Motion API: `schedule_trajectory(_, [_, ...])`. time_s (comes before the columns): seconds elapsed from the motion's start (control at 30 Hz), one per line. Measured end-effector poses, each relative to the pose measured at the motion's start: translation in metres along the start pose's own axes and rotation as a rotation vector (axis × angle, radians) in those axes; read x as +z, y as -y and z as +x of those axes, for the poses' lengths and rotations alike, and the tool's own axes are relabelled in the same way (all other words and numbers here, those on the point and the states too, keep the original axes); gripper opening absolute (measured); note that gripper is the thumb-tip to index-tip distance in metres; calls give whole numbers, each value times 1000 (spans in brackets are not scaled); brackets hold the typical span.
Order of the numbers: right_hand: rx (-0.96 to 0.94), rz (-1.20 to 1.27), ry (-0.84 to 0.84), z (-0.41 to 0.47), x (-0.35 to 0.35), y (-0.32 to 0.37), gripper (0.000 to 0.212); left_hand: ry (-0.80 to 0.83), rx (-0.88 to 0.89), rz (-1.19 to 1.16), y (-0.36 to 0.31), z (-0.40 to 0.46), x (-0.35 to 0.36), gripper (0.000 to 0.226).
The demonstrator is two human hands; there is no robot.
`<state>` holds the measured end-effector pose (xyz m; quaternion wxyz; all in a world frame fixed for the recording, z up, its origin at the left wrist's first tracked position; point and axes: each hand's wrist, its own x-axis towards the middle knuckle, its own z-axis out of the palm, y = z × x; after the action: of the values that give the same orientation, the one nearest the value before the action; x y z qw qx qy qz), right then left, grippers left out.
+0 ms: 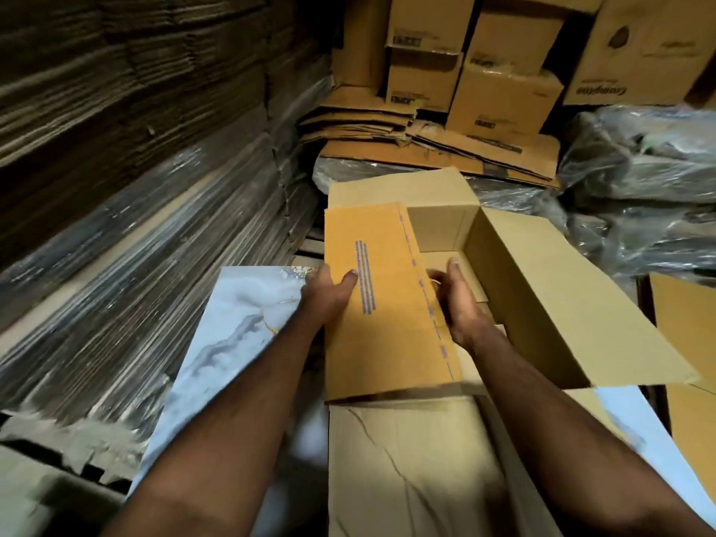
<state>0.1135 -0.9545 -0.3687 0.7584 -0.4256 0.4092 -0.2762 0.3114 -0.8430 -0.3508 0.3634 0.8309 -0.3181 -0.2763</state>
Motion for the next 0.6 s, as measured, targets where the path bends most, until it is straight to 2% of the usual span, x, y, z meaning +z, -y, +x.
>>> schedule_trajectory(0.07, [-47,310,69,-1,8,8,65,44,24,-8,-21,-8,-15,64])
schedule_trajectory(0.13, [-66,458,219,-6,36,8,62,58,60,-62,-49,-13,-29,74])
schedule_trajectory(0.2, [-56,340,347,-14,74,0,61,38,111,-128,-68,-10,-43,93])
schedule_trajectory(0.23, [-42,222,394,-19,92,-4,57,39,139,-137,-77,-11,-51,94])
schedule_trajectory(0.3, [-47,20,402,-24,113,-13,48,55,200,-47,-91,-24,-77,77])
schedule_trajectory(0.4, [-81,-171,356,-29,122,-25,48,34,254,238,-102,-31,-118,56])
schedule_trajectory(0.53, [-54,-257,340,-29,117,-39,44,-154,125,542,-80,-25,-149,45])
schedule_trajectory(0.6, [-55,-273,306,-29,116,-41,43,-247,18,647,-55,-23,-150,49])
